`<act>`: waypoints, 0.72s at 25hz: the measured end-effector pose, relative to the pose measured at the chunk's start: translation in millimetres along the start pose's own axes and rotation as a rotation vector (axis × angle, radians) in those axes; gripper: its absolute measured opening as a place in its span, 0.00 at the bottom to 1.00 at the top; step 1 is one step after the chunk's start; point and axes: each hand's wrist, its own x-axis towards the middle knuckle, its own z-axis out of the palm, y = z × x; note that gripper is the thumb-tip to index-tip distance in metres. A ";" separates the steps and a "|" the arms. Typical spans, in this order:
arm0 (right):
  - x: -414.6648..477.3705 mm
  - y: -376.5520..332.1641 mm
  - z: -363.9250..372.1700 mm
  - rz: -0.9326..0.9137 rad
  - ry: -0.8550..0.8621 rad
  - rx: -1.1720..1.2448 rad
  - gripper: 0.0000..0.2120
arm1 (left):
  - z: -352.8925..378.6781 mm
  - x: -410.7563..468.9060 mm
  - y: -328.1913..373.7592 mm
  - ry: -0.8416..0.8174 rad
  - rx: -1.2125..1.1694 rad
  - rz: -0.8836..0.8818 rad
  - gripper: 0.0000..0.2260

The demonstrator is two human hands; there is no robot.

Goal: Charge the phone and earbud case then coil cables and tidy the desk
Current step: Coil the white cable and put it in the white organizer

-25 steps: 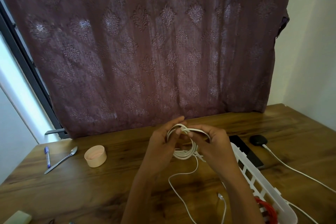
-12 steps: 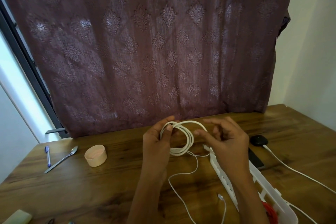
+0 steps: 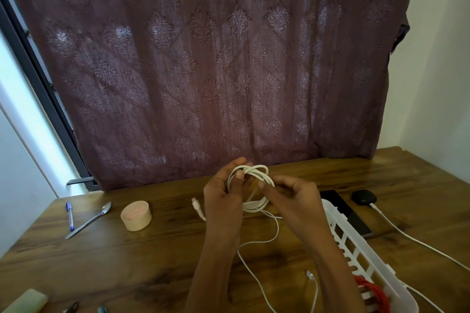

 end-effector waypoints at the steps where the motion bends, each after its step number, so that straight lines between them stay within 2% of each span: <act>1: -0.1 -0.6 1.6 0.018 -0.002 0.009 0.04 | -0.4 0.3 -0.7 -0.010 -0.012 -0.002 0.11; 4: -2.4 -0.4 3.5 0.125 -0.020 0.115 0.06 | -2.2 2.3 -2.0 -0.033 0.033 0.030 0.11; 7: -2.5 -0.9 3.8 0.245 -0.083 0.315 0.11 | -4.0 4.1 -4.7 -0.053 0.154 0.137 0.10; 13: 3.0 -4.9 7.6 0.466 -0.159 0.856 0.17 | -2.1 5.9 -12.2 0.029 0.269 0.268 0.10; 15: 2.5 -4.3 8.6 0.447 -0.145 0.811 0.20 | -0.9 6.3 -14.4 0.078 0.328 0.320 0.10; 18: 0.1 -5.9 18.3 0.312 0.051 0.433 0.26 | -0.1 8.4 -17.0 0.155 0.367 0.346 0.12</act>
